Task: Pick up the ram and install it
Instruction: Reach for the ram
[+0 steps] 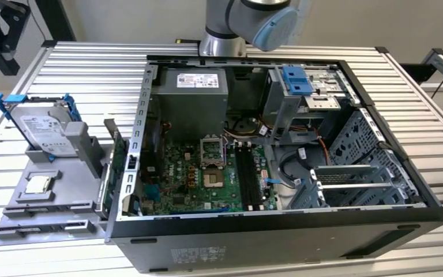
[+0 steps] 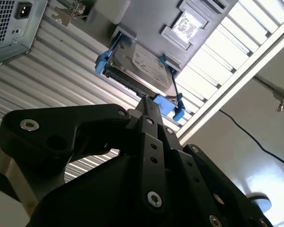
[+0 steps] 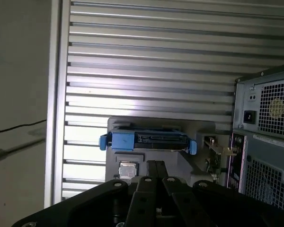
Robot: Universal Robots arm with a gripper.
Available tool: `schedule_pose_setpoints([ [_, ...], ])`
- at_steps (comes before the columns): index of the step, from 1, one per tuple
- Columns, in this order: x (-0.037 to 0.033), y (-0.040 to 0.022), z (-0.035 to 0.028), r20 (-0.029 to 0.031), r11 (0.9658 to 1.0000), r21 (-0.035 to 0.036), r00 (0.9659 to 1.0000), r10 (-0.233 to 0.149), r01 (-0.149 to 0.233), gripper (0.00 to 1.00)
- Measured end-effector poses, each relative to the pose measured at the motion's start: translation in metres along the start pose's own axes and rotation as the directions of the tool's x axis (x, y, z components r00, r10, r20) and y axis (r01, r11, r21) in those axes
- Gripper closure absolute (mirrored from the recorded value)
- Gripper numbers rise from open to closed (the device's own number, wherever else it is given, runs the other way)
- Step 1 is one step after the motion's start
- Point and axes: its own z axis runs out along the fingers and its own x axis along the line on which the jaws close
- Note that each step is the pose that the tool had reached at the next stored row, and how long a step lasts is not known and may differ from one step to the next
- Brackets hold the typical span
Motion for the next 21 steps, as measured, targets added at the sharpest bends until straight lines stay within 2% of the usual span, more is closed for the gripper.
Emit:
schedule_pose_setpoints([
  [5,0.0012,-0.0001,0.0,0.0011,1.0,0.0,1.0,-0.001,0.001,1.0],
  [7,0.0015,-0.0025,0.0001,0.0012,1.0,0.0,1.0,-0.001,0.001,1.0],
  [17,0.0046,-0.0298,-0.0004,0.0011,1.0,0.0,1.0,-0.001,0.001,1.0],
  [21,0.0055,-0.0429,-0.0004,0.0011,1.0,0.0,1.0,-0.001,0.001,1.0],
])
